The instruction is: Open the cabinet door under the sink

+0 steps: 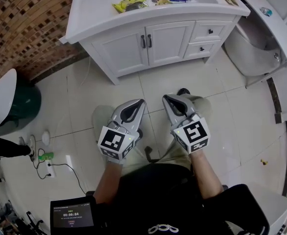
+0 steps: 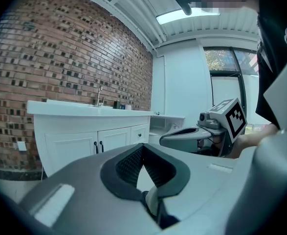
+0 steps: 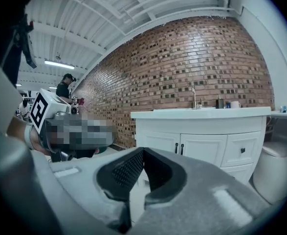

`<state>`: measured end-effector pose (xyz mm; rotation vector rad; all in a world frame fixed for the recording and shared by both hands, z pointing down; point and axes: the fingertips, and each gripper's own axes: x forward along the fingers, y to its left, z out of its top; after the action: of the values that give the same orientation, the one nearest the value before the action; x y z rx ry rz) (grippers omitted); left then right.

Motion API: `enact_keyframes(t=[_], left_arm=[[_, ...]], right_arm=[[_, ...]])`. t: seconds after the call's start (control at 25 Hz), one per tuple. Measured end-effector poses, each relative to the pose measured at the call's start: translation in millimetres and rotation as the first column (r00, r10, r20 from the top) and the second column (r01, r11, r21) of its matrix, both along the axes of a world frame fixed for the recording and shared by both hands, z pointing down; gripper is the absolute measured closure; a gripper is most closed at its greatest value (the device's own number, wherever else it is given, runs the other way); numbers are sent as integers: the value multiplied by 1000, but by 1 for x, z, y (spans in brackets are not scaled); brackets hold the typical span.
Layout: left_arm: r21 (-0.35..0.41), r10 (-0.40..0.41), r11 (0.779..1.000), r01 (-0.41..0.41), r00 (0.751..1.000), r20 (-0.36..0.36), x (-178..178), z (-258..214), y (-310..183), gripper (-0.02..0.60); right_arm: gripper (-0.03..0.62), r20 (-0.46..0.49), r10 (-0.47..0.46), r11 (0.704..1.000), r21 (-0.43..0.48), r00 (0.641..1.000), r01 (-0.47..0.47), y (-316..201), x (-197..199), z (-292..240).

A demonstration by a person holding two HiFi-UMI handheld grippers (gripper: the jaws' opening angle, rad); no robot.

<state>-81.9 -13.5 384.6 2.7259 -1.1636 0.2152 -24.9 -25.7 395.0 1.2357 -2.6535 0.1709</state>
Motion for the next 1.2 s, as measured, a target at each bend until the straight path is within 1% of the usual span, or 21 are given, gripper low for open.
enact_keyframes(t=[0.28,0.56,0.92,1.0,1.12,1.2], left_arm=[[-8,-8,1000,8,1000,-4,-7,11,-64,566],[-29,-12,1000,12,1000,-3,-17,20,-111,566],[-65,-17,998,17,1000,-11,-14,38,-145,566],[-72,-15,997,14,1000,-12,-12,42,-148,566],[-78,-14,997,13,1000,-18,-10,45,-153,566],[-81,-14,997,13,1000,-23,-8,46,-156,566]], right_arm=[[602,-11,13,1000,-19,1000,-13,-71,-8,18],[602,-16,43,998,-40,999,-43,-131,-18,36],[602,-58,109,991,-71,992,-113,-212,-6,87],[579,-65,118,990,-76,991,-122,-231,-5,98],[573,-82,130,986,-90,988,-137,-261,-6,115],[558,-101,137,984,-102,985,-147,-280,-8,127]])
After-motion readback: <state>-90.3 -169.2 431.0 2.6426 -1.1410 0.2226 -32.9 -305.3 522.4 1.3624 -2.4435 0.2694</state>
